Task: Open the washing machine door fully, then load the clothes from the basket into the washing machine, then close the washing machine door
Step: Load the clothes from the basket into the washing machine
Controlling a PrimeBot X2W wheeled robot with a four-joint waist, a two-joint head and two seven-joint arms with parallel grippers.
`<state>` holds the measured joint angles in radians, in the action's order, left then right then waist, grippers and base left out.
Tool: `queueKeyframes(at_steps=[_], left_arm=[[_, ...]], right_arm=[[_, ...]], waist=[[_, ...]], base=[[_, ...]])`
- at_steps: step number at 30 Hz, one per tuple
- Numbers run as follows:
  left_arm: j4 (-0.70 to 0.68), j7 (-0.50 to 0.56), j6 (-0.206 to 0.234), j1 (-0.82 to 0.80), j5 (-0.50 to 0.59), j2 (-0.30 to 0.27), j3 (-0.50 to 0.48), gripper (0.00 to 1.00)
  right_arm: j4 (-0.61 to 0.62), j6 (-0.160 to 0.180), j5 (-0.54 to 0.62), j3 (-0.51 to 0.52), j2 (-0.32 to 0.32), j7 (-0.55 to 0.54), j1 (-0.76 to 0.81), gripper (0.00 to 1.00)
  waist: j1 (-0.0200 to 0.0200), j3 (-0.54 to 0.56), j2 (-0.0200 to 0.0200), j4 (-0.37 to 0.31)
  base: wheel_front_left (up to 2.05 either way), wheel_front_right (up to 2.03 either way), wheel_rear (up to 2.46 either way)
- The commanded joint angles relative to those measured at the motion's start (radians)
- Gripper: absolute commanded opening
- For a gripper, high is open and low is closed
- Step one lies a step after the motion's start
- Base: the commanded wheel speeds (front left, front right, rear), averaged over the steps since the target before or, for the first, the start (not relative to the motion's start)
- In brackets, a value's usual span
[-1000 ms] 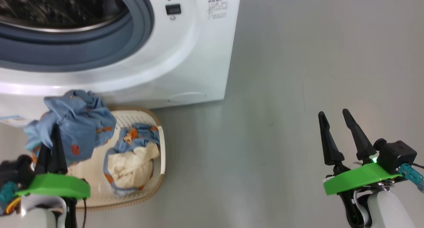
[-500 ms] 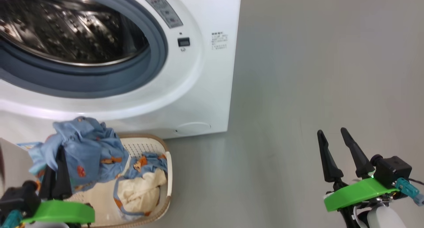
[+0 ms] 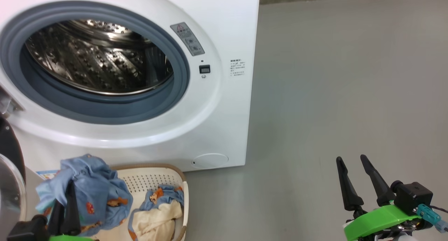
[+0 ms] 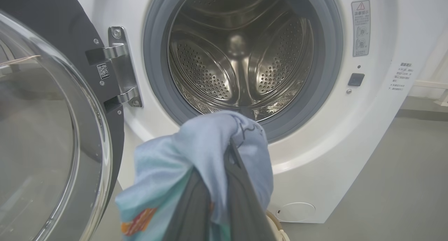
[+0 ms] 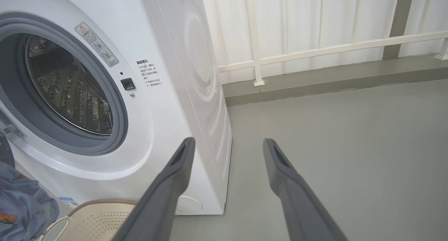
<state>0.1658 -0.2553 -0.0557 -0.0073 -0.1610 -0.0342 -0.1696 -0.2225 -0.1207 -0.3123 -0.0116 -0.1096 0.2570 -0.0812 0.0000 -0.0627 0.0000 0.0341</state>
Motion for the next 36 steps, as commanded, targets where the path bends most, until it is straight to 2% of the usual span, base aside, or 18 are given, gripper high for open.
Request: queueKeyframes(at_steps=[1,26,36], left_arm=[[-0.032,-0.006,0.009,-0.007,0.004,-0.016,-0.027,0.0],[-0.056,-0.006,0.019,0.02,0.005,-0.016,-0.01,0.0],[-0.037,-0.006,0.016,-0.005,-0.004,-0.016,0.004,0.0]], right_arm=[[0.019,-0.01,-0.002,-0.018,-0.005,0.005,-0.001,1.0],[0.024,-0.01,0.008,-0.012,-0.003,0.005,0.021,1.0],[0.029,-0.01,0.006,-0.013,-0.004,0.005,0.015,1.0]], waist=[[0.0,0.018,0.0,-0.002],[0.0,0.032,0.0,-0.009],[0.0,-0.017,0.0,-0.008]], base=[[0.0,0.0,0.0],[0.0,0.0,0.0],[0.0,0.0,0.0]])
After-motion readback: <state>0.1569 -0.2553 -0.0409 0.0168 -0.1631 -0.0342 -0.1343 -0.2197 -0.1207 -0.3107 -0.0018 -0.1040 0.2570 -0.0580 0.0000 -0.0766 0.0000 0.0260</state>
